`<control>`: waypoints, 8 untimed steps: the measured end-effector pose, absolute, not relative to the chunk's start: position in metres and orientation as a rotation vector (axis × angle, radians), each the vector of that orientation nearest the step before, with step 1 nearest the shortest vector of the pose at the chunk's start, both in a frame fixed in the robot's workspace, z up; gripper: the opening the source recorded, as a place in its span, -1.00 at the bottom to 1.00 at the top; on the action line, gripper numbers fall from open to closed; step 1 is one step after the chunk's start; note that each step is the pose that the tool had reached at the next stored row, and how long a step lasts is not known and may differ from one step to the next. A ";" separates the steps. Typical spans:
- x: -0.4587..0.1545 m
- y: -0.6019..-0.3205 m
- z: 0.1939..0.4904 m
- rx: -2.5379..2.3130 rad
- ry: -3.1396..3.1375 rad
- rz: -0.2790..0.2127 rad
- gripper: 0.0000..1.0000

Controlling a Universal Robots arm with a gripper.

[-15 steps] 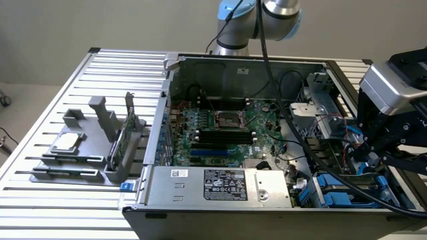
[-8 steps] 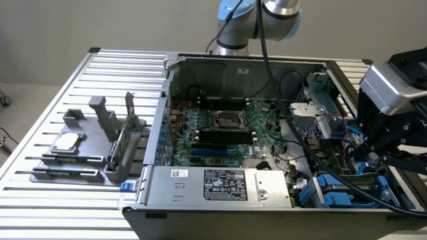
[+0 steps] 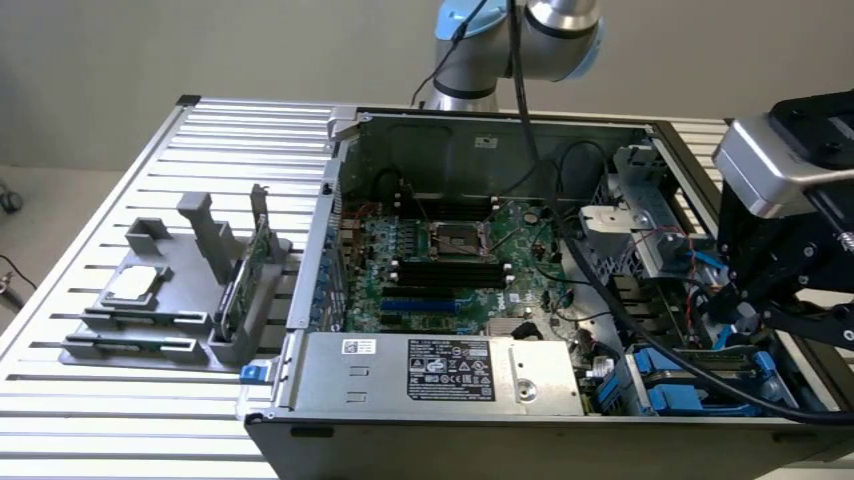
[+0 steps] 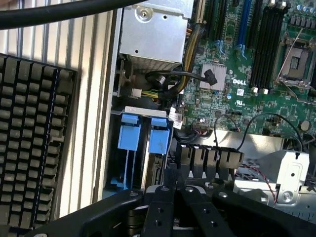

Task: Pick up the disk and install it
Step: 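Insert the first disk wire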

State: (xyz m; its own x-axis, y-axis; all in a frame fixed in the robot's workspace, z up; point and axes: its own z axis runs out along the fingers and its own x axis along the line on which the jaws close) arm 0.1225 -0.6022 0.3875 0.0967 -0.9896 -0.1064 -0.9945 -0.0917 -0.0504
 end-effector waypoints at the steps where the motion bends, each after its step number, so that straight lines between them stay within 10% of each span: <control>1: 0.123 -0.602 0.387 -2.224 2.059 0.067 -0.79; 8: 0.123 -0.602 0.387 -2.088 2.195 0.056 -0.79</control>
